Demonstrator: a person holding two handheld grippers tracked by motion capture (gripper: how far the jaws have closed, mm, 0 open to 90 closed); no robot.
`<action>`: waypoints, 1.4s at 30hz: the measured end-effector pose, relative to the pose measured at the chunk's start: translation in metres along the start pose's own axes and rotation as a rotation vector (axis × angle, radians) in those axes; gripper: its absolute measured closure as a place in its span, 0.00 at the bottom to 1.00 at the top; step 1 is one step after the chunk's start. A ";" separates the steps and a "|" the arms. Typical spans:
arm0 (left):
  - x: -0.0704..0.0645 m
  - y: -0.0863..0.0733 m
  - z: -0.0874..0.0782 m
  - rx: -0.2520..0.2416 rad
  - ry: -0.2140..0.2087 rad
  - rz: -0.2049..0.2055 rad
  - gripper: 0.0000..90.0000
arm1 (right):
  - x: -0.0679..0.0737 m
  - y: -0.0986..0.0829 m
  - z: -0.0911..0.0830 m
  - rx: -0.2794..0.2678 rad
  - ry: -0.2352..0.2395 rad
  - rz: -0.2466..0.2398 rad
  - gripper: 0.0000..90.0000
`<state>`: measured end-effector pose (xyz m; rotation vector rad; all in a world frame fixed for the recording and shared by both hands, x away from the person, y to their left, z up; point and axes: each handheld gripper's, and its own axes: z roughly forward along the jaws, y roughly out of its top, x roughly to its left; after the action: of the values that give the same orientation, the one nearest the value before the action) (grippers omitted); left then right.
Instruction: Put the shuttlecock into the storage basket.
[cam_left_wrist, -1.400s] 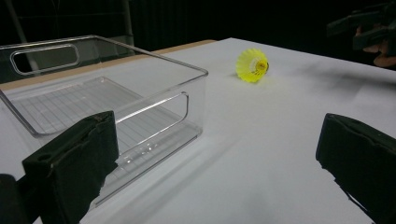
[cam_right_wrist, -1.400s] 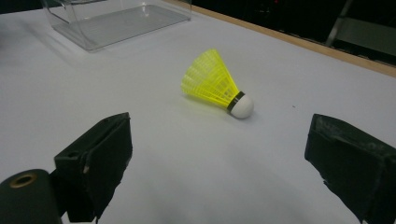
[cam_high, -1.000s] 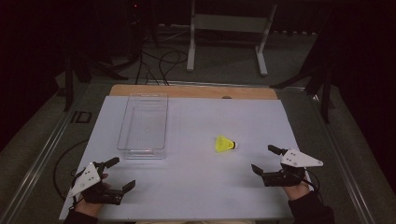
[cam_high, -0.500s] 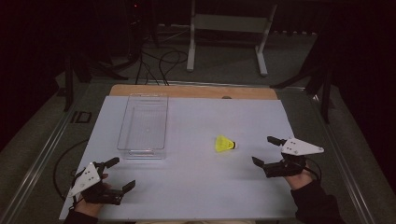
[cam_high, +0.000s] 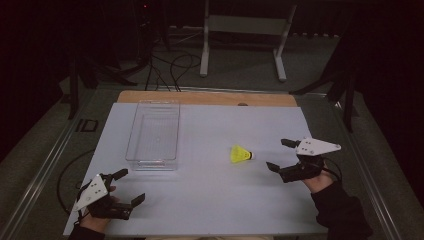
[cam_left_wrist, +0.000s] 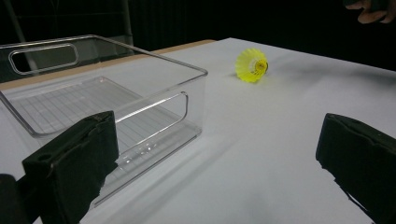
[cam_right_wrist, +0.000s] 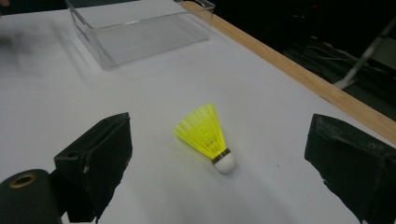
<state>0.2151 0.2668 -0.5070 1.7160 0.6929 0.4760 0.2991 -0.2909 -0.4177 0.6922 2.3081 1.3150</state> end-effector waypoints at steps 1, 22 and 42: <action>0.000 0.000 0.000 0.000 0.000 0.001 0.00 | -0.001 0.001 0.001 0.003 0.007 -0.004 0.08; 0.000 0.000 0.000 0.000 -0.003 0.002 0.00 | -0.020 0.019 0.030 0.039 0.118 -0.069 0.09; 0.000 0.000 0.000 -0.001 -0.004 0.001 0.00 | -0.036 0.013 0.068 0.204 0.253 -0.082 0.11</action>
<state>0.2151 0.2672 -0.5070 1.7161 0.6887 0.4735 0.3680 -0.2606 -0.4359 0.5096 2.6705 1.2007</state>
